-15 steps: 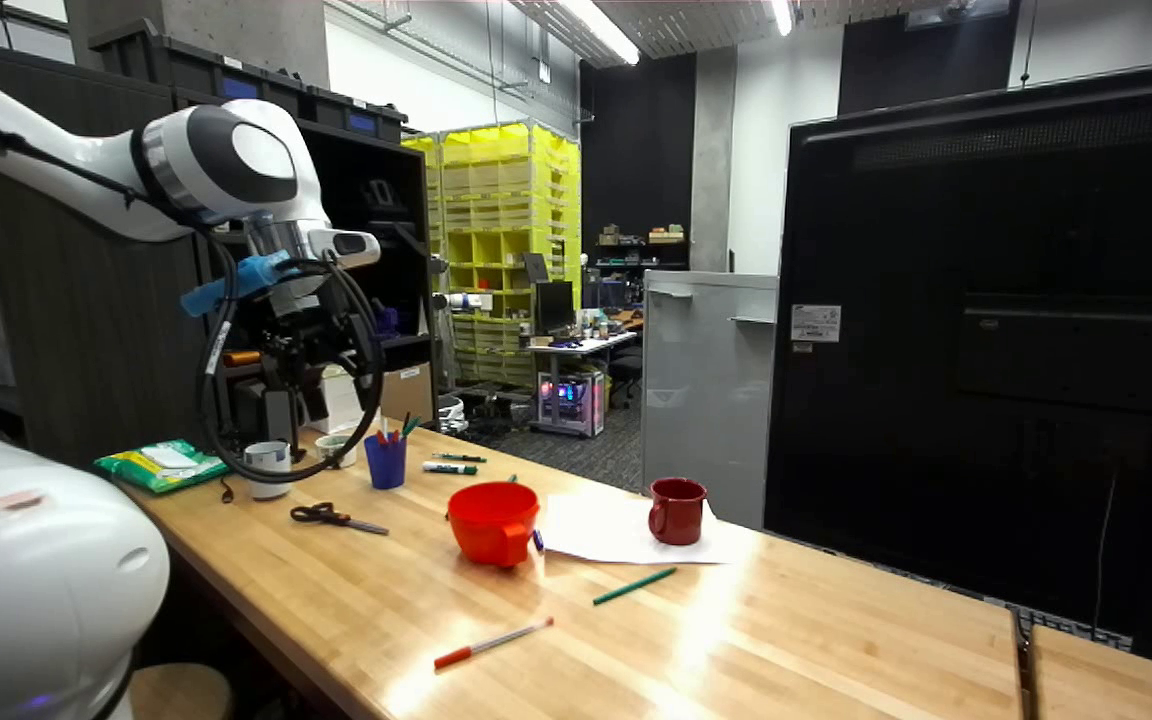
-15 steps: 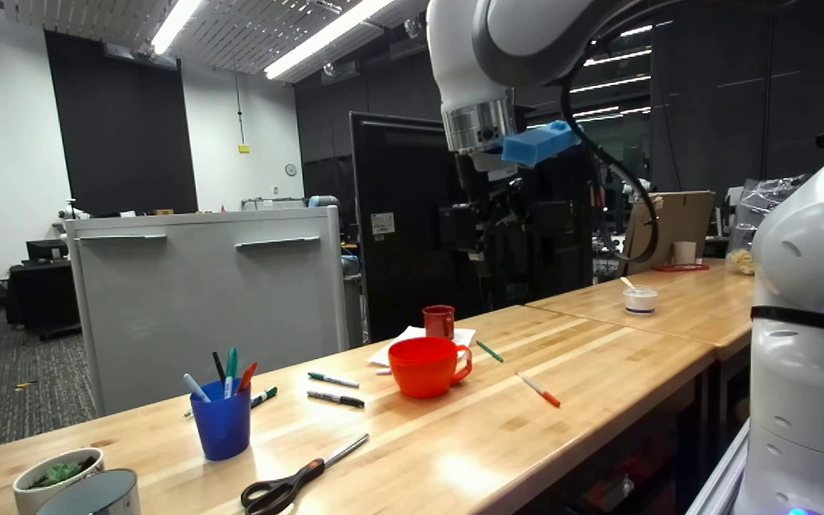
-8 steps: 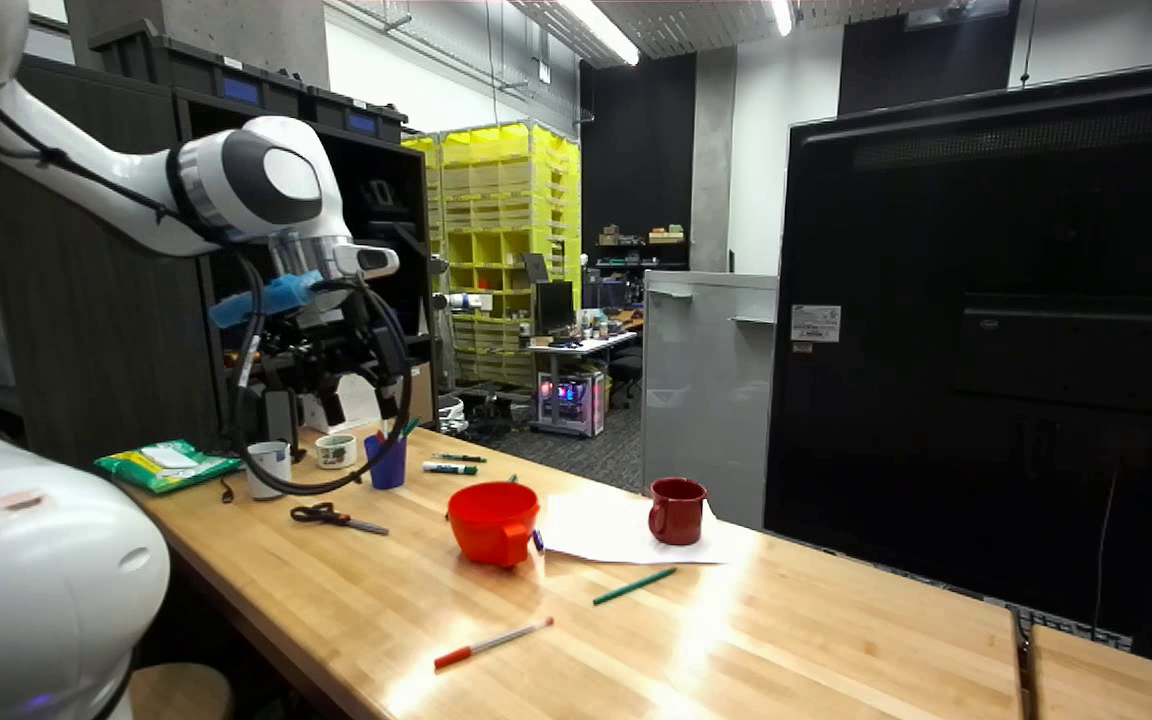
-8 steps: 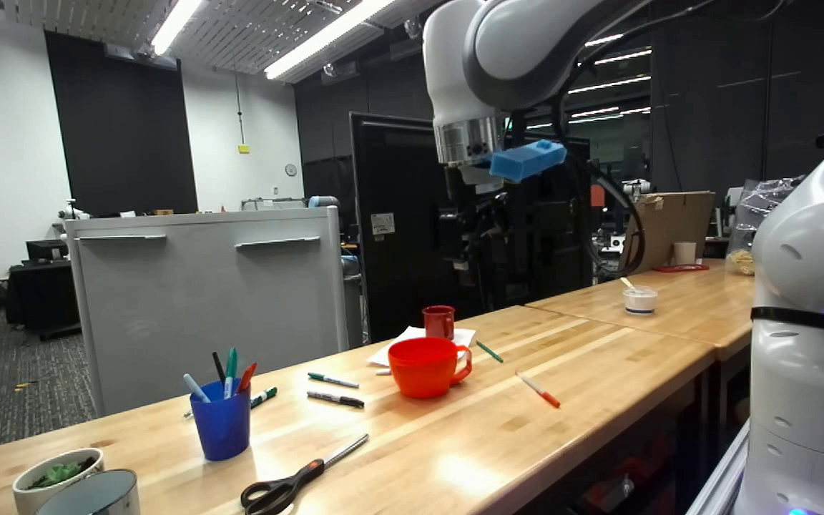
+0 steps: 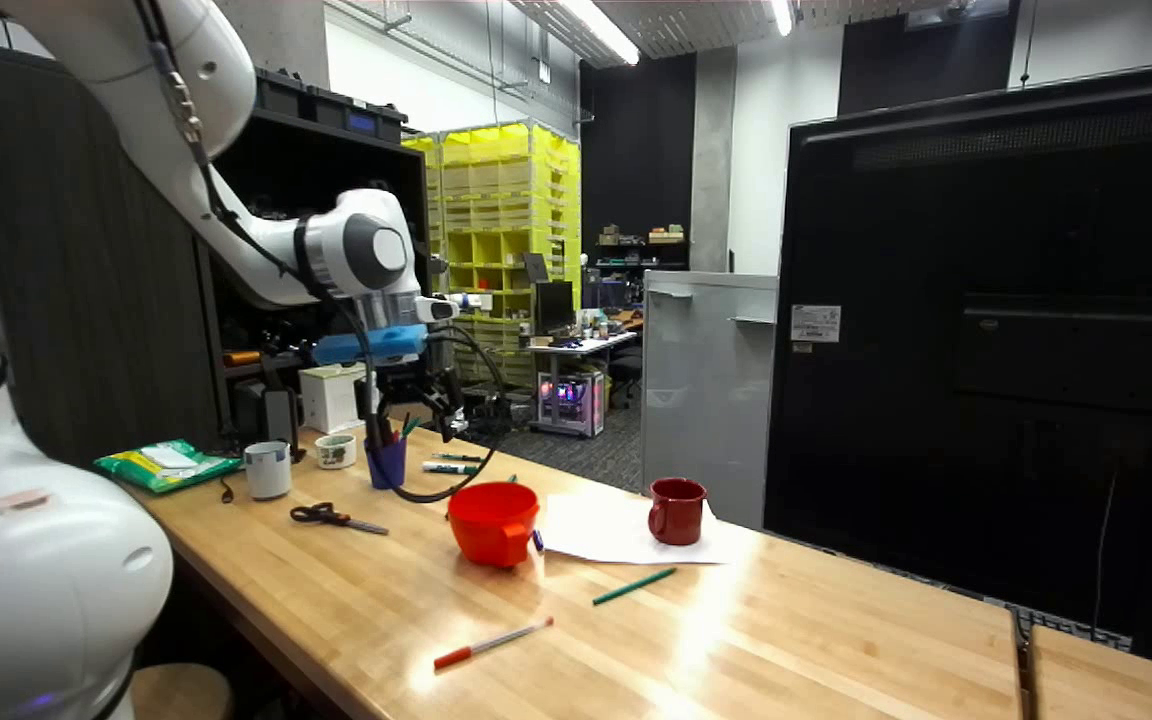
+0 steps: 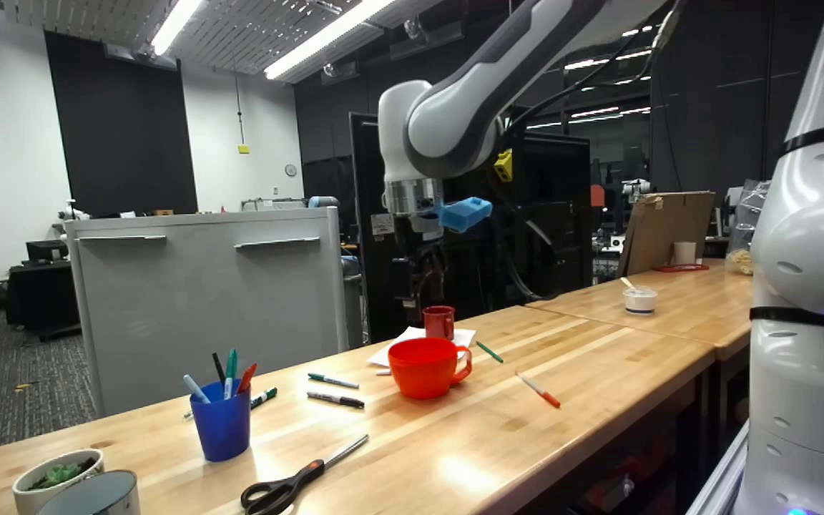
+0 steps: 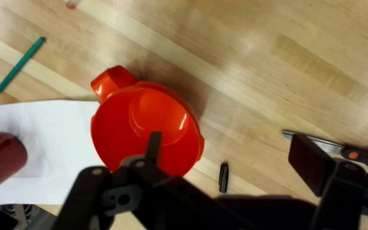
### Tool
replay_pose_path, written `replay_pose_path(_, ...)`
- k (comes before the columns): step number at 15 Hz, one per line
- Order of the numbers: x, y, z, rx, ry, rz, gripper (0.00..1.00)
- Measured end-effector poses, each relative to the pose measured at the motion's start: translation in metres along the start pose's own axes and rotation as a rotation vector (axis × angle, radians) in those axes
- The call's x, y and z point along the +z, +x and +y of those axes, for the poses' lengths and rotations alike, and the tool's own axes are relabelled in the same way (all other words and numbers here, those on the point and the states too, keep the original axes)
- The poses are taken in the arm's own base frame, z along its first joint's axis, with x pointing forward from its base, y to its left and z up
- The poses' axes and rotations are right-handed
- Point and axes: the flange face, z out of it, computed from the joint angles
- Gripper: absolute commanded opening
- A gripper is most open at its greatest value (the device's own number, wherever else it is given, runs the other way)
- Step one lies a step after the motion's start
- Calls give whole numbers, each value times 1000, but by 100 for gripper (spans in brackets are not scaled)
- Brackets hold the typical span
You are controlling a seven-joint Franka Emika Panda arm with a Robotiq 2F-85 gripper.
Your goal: Pick the black marker and move it to the right of the red mug
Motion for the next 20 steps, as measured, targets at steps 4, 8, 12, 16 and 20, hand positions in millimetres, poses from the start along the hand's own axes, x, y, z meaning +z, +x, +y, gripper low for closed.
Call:
replay_pose_path(4,16,64,-1,-142,11,-4,100)
replay_pose_path(8,31,118,-8,-244,65,15,100)
replay_pose_path(12,48,150,-8,-293,153,29,100)
replay_pose_path(16,61,167,-9,-328,205,38,100)
replay_pose_path(20,74,175,-7,-335,217,30,100)
